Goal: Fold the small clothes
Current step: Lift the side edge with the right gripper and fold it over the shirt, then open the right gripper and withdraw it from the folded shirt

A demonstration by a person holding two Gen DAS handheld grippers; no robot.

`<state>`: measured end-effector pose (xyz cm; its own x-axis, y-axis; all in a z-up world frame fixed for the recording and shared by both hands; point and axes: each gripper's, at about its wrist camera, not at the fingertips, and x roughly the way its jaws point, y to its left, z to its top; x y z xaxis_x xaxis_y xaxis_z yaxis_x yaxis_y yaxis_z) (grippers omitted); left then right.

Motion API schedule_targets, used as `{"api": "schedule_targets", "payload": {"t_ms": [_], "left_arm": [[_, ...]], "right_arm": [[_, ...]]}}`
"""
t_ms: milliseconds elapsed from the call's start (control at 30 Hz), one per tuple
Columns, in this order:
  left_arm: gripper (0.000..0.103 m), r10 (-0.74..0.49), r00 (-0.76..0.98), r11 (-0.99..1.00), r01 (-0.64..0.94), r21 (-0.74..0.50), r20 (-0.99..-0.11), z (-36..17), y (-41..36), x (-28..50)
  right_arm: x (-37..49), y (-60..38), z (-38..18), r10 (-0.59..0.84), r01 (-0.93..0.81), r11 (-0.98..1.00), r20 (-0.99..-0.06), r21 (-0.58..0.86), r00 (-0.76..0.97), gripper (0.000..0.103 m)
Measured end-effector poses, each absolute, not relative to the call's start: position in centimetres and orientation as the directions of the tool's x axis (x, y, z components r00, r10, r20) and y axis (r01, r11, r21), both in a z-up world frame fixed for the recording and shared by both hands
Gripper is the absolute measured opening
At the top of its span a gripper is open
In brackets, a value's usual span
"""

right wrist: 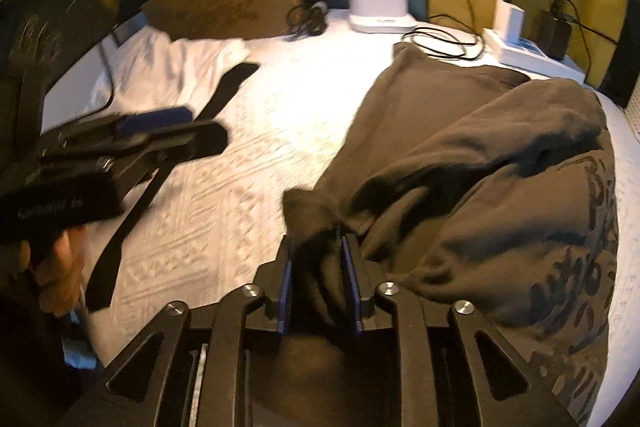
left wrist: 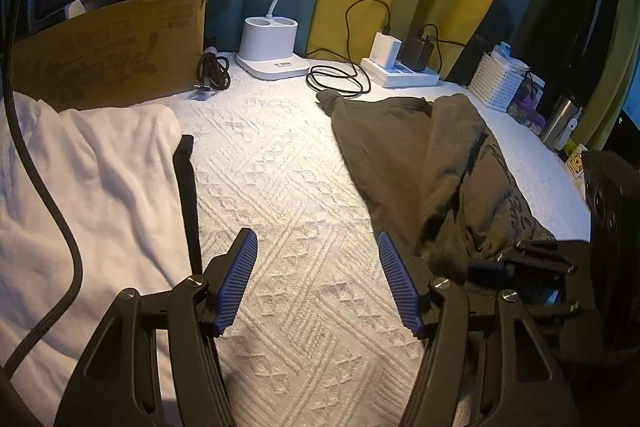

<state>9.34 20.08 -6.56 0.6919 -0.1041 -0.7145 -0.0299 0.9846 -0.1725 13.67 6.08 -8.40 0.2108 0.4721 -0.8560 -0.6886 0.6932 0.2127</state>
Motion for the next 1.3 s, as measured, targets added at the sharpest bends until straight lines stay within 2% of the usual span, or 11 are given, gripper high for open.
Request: {"api": "schedule_targets", "payload": {"t_ms": [100,167,200,367,567,900,1300], "left_arm": [[0.063,-0.102,0.687,0.986,-0.026,-0.165,-0.719,-6.4,19.5,9.3],[0.063,-0.095,0.686,0.988,-0.026,-0.155,-0.722,-6.2,19.0,9.3],[0.063,-0.094,0.686,0.988,-0.025,-0.152,-0.721,-6.1,18.8,9.2],[0.063,-0.093,0.689,0.991,-0.008,-0.135,-0.719,-5.5,17.3,9.2],[0.063,-0.101,0.68,0.993,0.027,-0.112,-0.727,-5.2,14.7,10.0],[0.063,-0.066,0.651,0.998,0.046,-0.048,-0.756,-5.4,11.0,12.7],[0.063,0.0,0.634,0.993,0.092,0.076,-0.773,-5.1,5.8,17.6]], "right_arm": [[12.9,5.8,-8.2,0.501,-0.705,0.667,-0.847,0.244,0.181,0.045],[12.1,5.7,-7.8,0.526,-0.724,0.637,-0.836,0.264,0.158,0.065],[11.7,5.7,-7.7,0.532,-0.732,0.627,-0.833,0.267,0.152,0.066],[10.8,4.1,-5.9,0.55,-0.752,0.611,-0.816,0.247,0.179,0.066],[12.5,-0.5,-4.1,0.539,-0.697,0.683,-0.794,0.218,0.281,0.067],[16.5,-7.5,-5.0,0.461,-0.577,0.796,-0.801,0.183,0.381,0.067],[21.9,-13.6,-6.8,0.434,-0.494,0.845,-0.805,0.207,0.405,0.067]]}}
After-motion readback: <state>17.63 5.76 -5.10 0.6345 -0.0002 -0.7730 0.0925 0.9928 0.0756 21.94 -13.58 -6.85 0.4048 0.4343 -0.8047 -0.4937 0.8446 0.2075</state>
